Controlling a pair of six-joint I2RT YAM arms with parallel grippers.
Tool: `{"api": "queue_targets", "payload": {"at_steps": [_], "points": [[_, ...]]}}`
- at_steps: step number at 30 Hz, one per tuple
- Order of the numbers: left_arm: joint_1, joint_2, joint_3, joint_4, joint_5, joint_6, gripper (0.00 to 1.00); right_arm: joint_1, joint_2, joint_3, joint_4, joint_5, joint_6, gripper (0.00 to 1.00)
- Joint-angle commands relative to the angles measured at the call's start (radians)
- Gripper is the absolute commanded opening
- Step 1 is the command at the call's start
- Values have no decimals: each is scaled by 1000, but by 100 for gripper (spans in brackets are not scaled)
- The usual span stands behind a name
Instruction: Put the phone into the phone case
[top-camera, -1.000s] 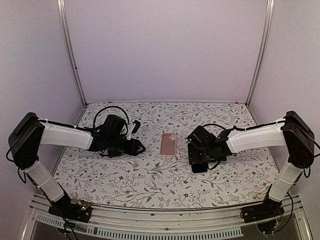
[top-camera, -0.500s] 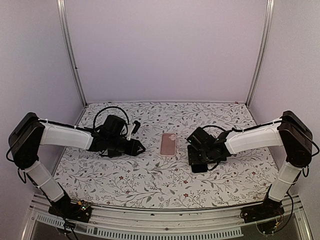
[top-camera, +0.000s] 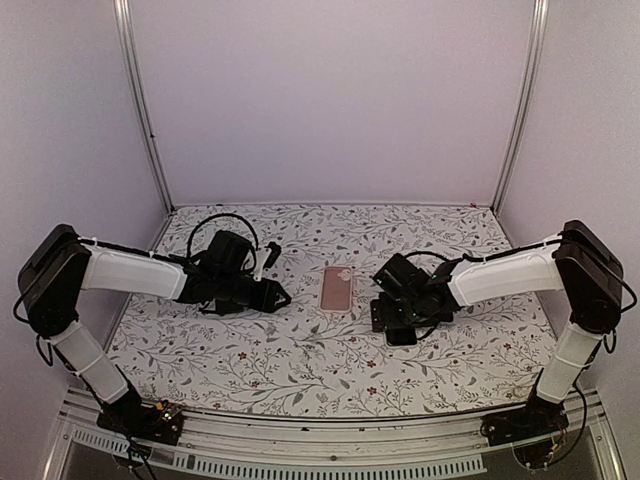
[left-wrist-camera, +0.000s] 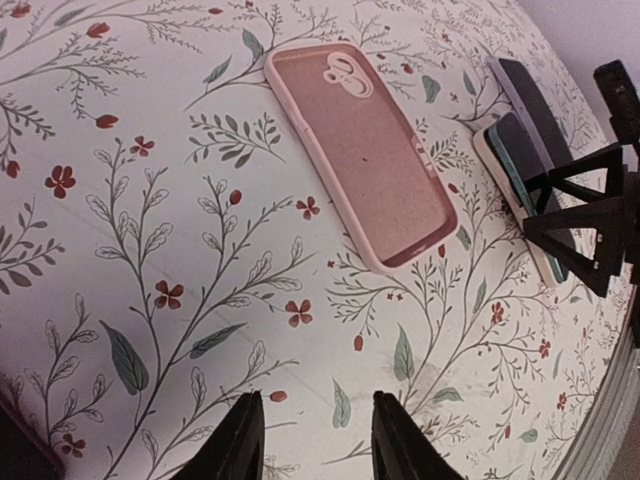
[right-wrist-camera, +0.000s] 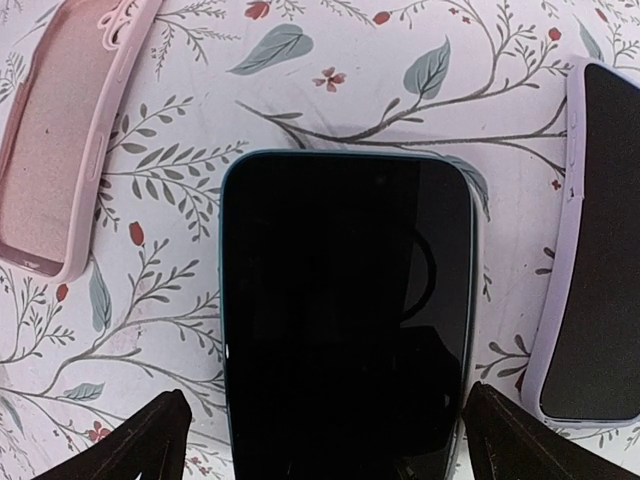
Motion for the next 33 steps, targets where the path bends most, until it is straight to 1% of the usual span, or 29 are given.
{"api": "queue_targets", "payload": {"at_steps": [1,5,9,15,26,28,32,33], "points": [[4,14,0,3,7,5,38,-27,28,11,-81,-63,-33,99],[4,14,0,-2,5,7,38,-26,59,33,-148,-34,-37,99],[4,11,-3,-3,1,8,38,-28,35,51,-175,5,-45,99],[4,14,-2,-1,1,4,38,-28,34,89,-222,14,-66,99],[4,15,-6,-2,-1,10,38,-55,116,84,-152,-139,-125,99],[4,11,-9,-4,-6,10,38,-57,127,85,-147,-155,-133,93],[4,9,-10,-4,-7,9,38,-57,129,86,-144,-157,-145,73],[4,9,-8,-8,-10,10,38,-57,128,86,-144,-158,-147,69]]}}
